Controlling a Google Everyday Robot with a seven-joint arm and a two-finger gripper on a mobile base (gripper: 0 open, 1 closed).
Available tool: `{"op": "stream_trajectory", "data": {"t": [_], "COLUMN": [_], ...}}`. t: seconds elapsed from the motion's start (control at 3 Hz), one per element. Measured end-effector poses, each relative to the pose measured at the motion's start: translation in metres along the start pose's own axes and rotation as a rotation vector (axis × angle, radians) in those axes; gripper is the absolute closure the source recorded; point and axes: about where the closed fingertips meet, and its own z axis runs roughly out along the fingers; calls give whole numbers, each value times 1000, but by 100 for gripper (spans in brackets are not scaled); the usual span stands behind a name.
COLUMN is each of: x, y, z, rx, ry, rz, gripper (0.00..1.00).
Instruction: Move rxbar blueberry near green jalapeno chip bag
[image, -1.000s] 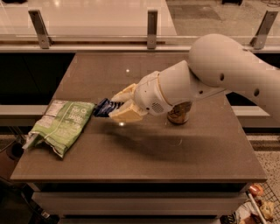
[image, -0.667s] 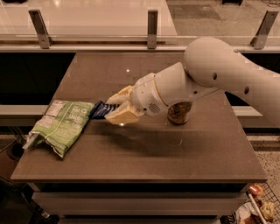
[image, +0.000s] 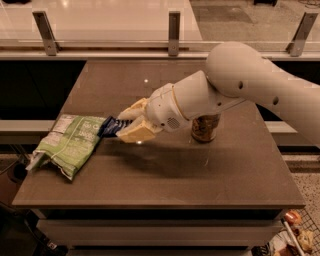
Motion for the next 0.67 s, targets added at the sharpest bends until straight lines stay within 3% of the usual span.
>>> {"op": "stream_trajectory", "data": {"t": [0.67], "x": [-3], "y": [2], "z": [2], "rx": [-5], "ry": [1], "rz": [-5], "gripper": [35]}}
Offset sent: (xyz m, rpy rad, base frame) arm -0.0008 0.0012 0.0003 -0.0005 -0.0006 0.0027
